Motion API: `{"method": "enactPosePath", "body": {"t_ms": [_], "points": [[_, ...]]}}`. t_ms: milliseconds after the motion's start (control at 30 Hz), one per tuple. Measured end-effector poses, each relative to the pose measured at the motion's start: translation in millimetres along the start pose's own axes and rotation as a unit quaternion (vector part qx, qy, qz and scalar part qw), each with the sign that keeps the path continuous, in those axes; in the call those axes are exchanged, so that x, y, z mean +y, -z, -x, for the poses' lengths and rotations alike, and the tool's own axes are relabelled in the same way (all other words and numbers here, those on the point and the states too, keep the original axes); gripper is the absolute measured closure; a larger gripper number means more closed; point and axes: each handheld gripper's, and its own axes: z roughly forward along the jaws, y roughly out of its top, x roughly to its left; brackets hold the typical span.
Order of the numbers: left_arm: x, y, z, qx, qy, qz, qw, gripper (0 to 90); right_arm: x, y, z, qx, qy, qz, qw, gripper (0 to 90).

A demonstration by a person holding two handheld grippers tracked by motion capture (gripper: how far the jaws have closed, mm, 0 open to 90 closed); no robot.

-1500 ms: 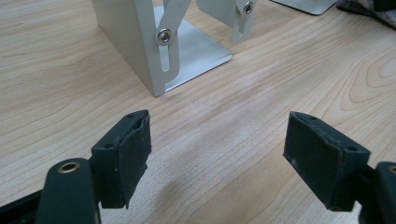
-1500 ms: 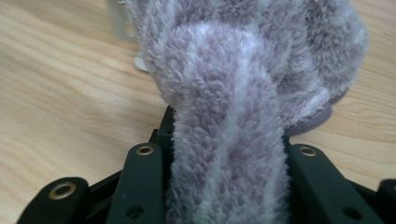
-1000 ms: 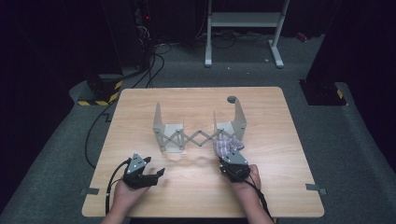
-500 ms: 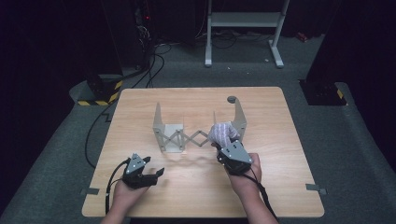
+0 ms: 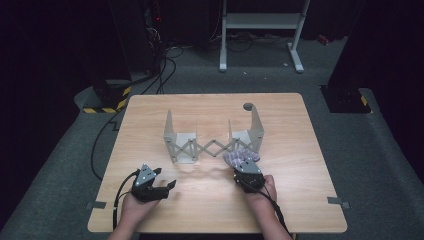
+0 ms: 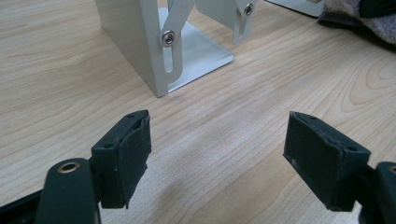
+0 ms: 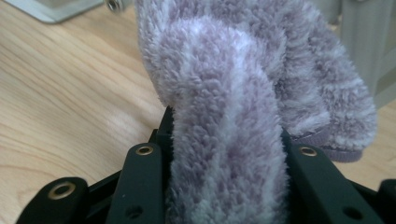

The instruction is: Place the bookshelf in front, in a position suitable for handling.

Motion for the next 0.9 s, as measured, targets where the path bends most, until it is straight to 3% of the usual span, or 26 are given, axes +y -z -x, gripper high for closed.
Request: {"method": "enactPosePath", "body": {"t_ms": [167,300,500,567,667,800,900], "points": [[0.0,-0.4,0.3,0.0,-0.001,0.0,1.0,23.2,5.6,6.8,0.3,0.001,-0.003,0.013,0.9999,62.4],[0.0,-0.5,-0.4,0.001,0.0,0.001,1.0,23.2,21.7,23.5,1.1,-0.006,-0.001,0.049,0.9988,62.5],[6.5,-3.0,-7.1,0.008,0.011,0.013,0.9998,23.2,52.0,57.8,4.4,-0.019,0.001,0.122,0.9923,62.5],[11.2,-5.7,-11.5,0.007,0.022,0.016,0.9996,23.3,58.3,64.2,5.0,-0.02,0.004,0.133,0.9908,62.4],[20.0,-10.2,-15.3,0.007,0.027,0.024,0.9993,23.9,56.3,59.7,4.8,-0.022,0.011,0.123,0.9921,62.4],[34.0,-21.2,-20.2,0.006,0.031,0.033,0.999,24.3,37.4,37.1,8.0,-0.015,0.007,0.072,0.9973,62.1],[44.6,-28.8,-23.4,0.0,0.033,0.043,0.9986,25.2,25.1,31.5,11.5,-0.018,-0.001,0.059,0.9981,62.1]]}}
